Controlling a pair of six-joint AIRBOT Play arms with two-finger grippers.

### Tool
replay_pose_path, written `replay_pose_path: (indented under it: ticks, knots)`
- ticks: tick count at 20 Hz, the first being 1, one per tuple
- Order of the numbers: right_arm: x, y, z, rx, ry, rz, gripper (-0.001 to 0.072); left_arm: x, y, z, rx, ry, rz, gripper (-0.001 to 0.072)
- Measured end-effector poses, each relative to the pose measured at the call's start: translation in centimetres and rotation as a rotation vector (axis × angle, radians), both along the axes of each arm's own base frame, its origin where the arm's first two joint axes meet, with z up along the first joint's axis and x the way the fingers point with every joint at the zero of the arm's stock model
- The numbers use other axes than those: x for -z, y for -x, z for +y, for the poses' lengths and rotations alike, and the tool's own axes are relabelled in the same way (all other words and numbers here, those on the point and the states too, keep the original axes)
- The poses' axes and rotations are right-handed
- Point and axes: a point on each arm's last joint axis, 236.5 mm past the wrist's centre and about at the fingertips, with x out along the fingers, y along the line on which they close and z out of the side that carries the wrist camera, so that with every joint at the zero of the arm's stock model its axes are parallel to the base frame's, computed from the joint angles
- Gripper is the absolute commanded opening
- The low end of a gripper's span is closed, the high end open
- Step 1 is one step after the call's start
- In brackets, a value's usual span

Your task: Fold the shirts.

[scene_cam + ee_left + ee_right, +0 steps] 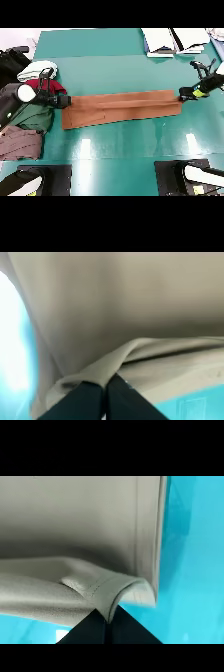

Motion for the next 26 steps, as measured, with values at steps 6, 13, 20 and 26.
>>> replay_pose_path:
  ticks: [6, 13, 20, 26]
  knots:
    - [0.6, -5.2, 1.2, 0.016, -0.087, -0.046, 0.0390, 1.9, -3.6, -0.9, 0.004, 0.043, -0.017, 0.0606]
    - [1.6, -4.5, -2.5, 0.055, -0.140, -0.017, 0.0539, -1.2, -5.2, -1.9, 0.028, 0.076, -0.050, 0.0022]
    - [7.7, -0.4, -3.1, 0.220, -0.470, 0.100, 0.0507, -2.1, -5.6, -6.6, 0.071, 0.165, -0.080, 0.0022]
    - [9.5, -1.6, 0.5, 0.186, -0.527, 0.084, 0.0014, -0.1, -5.1, -14.7, 0.143, 0.237, -0.082, 0.0021]
